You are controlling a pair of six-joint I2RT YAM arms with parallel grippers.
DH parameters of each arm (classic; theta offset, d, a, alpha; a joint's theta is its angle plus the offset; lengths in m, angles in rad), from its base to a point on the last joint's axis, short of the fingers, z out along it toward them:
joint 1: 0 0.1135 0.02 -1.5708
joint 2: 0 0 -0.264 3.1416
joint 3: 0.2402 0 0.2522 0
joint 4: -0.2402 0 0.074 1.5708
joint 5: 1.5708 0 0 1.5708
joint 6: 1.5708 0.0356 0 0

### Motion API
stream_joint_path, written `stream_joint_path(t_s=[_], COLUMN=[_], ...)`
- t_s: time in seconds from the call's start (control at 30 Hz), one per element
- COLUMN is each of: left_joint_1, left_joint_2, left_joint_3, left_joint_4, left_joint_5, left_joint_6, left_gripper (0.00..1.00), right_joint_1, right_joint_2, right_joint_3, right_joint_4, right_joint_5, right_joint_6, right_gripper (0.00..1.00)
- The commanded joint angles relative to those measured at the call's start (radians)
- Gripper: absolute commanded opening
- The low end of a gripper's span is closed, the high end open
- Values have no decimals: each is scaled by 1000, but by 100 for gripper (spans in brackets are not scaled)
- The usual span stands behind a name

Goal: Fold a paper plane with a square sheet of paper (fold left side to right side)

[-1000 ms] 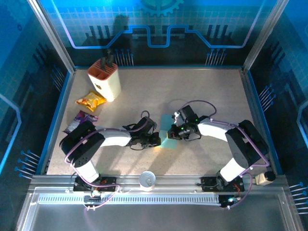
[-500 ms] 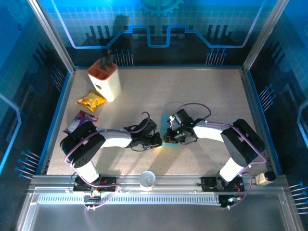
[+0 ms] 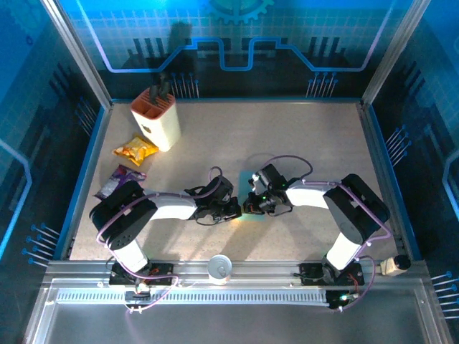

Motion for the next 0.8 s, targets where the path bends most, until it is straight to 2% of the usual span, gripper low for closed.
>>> stream_joint_path(t_s=[0.0, 0.77], left_joint_1=[-15, -15], left_joint_2=[62, 69], left_joint_3=[-26, -74], left_joint_4=[-172, -200], left_joint_5=[-50, -72], left_joint_6=[-14, -47], left_gripper=[0, 0], right_joint_1=[15, -69], right_joint_2=[25, 44], right_joint_3=[-2, 66], right_joint_4=[-19, -91], right_joint_5=[51, 96], right_joint_6=[-15, -94], right_gripper=[0, 0])
